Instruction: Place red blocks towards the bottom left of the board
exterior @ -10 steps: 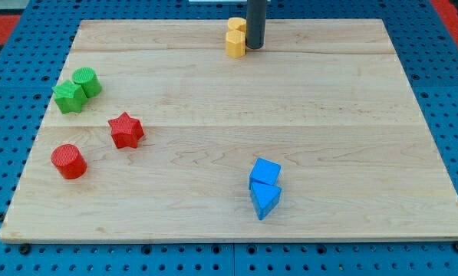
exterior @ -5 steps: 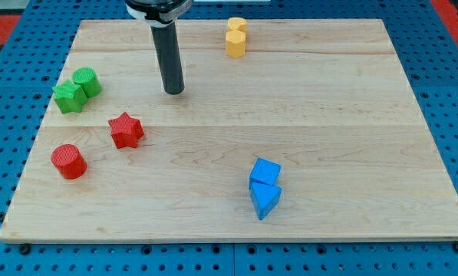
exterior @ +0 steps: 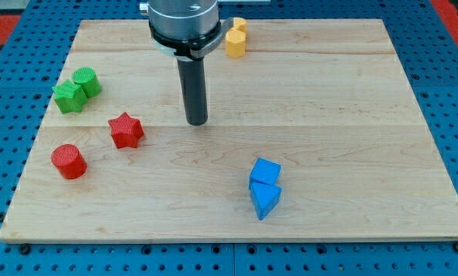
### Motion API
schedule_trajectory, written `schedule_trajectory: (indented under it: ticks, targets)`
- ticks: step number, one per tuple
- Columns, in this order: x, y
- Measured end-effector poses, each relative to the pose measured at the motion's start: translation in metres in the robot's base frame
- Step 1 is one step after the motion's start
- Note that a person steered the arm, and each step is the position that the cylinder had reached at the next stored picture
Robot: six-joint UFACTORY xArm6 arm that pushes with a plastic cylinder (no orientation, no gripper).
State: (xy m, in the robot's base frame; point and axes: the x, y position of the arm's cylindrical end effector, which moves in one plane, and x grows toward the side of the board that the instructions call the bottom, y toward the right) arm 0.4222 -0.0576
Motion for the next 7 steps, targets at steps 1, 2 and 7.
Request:
schedule_trajectory:
  ticks: [1,2,7]
  targets:
    - [-0.008,-0.029]
    - [0.017,-0.079]
    - [0.077,-0.129]
